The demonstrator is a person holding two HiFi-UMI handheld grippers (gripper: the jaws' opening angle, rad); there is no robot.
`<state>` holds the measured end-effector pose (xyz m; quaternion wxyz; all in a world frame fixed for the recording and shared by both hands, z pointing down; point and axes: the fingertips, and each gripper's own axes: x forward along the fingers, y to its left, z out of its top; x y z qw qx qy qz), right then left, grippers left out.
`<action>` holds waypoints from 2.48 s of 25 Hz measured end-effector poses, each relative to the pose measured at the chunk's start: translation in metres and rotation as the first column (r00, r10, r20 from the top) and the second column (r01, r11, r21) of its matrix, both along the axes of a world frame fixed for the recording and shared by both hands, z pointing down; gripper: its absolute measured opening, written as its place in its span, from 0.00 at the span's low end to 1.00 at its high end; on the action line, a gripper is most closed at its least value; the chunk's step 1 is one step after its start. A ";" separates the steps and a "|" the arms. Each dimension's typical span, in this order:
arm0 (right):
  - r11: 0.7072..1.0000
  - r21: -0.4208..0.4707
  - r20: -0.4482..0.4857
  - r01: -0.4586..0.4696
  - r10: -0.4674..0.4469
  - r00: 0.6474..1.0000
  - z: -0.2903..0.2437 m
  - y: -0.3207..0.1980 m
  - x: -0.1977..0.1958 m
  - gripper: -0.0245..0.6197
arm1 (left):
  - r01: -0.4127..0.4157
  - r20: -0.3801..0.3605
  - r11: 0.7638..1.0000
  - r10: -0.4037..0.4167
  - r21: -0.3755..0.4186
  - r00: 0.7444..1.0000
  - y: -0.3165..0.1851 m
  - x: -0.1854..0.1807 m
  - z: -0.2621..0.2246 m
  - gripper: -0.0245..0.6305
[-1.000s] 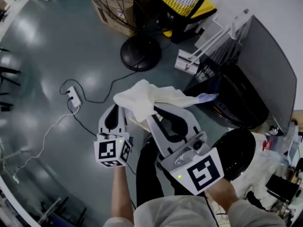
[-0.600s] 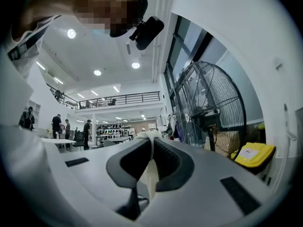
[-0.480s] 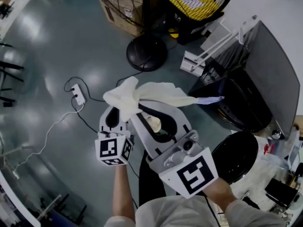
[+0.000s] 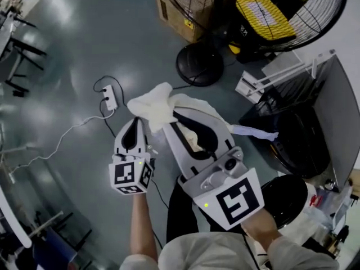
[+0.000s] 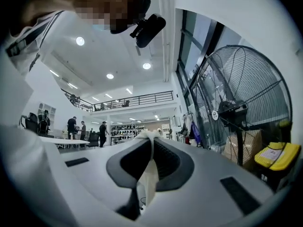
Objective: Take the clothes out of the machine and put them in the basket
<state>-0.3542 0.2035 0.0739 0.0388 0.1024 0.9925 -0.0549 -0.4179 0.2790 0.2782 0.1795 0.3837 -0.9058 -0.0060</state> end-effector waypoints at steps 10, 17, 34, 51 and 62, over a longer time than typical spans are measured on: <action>0.997 -0.012 0.002 -0.073 0.073 0.997 -0.002 -0.023 0.003 0.09 | 0.047 -0.005 0.999 -0.047 -0.005 0.999 0.027 -0.013 0.004 0.07; 0.993 -0.003 0.057 -0.116 0.116 0.992 -0.027 -0.055 0.032 0.09 | -0.014 -0.001 1.000 0.014 -0.001 1.000 -0.014 -0.001 0.002 0.07; 0.959 0.012 -0.061 -0.285 0.285 0.957 0.025 -0.124 0.090 0.09 | -0.156 -0.031 0.988 0.156 0.005 0.987 -0.086 0.047 0.019 0.07; 0.928 -0.048 -0.274 -0.370 0.344 0.898 0.223 -0.132 0.129 0.09 | -0.261 -0.136 0.960 0.247 -0.097 0.959 -0.099 0.087 0.165 0.07; 0.921 -0.039 -0.341 -0.386 0.351 0.872 0.281 -0.152 0.168 0.09 | -0.280 -0.183 0.955 0.260 -0.095 0.948 -0.117 0.126 0.204 0.07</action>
